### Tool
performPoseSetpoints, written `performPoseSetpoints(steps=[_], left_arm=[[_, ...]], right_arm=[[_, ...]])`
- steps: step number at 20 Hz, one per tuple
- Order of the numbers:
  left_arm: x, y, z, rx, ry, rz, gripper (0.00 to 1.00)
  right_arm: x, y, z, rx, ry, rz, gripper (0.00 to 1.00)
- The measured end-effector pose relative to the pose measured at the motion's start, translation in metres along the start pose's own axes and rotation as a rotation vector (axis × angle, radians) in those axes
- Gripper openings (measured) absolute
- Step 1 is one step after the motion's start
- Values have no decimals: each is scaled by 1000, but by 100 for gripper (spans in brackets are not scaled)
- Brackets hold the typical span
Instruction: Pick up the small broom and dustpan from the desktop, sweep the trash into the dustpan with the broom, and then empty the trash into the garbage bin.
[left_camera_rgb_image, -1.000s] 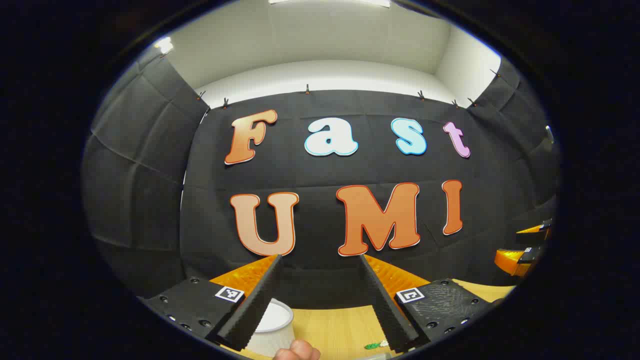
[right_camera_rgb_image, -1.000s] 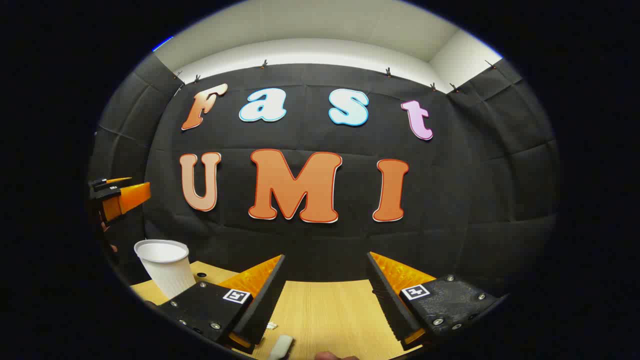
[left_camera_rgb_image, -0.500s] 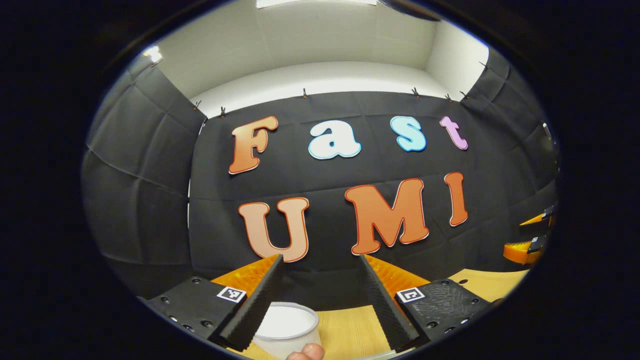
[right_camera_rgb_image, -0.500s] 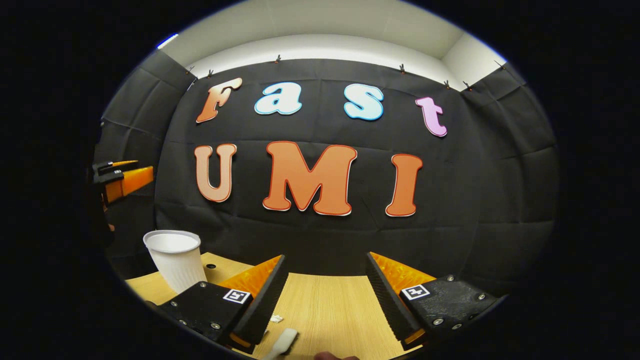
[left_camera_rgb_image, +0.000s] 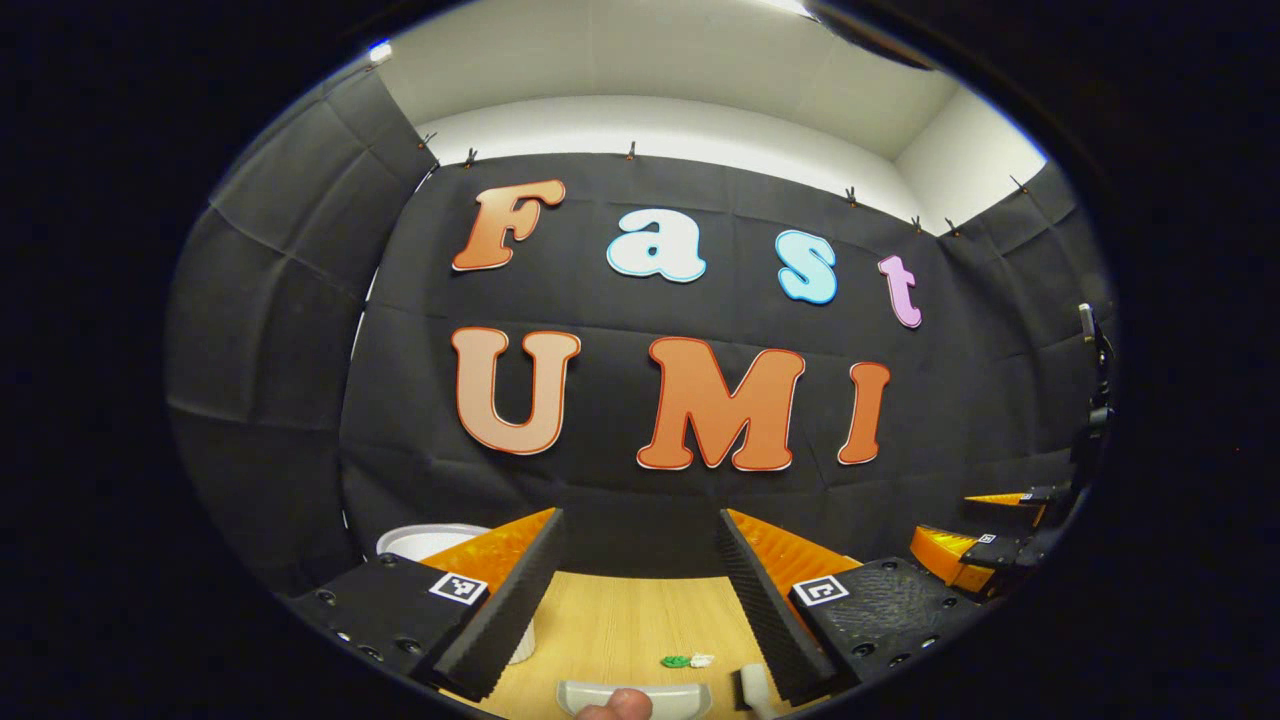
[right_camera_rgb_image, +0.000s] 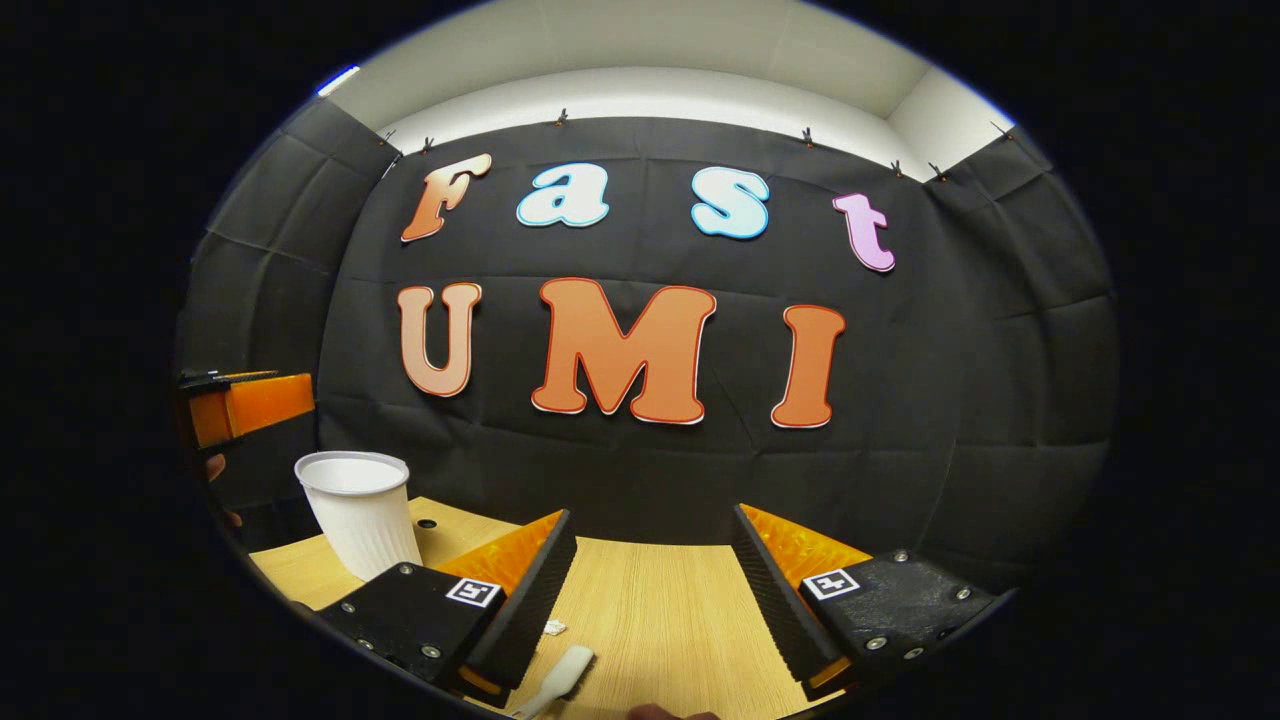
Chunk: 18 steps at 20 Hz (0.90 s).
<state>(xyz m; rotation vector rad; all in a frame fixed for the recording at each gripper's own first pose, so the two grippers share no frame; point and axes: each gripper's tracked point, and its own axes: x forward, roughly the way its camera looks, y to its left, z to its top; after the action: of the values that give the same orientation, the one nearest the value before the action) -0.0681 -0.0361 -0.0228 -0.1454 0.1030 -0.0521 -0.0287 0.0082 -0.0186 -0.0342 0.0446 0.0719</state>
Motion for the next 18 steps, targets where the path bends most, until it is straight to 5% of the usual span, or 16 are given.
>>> performPoseSetpoints(steps=[8, 18], left_arm=[[-7, 22, -30, -20, 64, 114, 95], [6, 29, -62, 28, 124, 30, 94]], right_arm=[[-8, 9, -15, 30, 36, -9, 94], [-13, 42, -37, 10, 94, -38, 94]])
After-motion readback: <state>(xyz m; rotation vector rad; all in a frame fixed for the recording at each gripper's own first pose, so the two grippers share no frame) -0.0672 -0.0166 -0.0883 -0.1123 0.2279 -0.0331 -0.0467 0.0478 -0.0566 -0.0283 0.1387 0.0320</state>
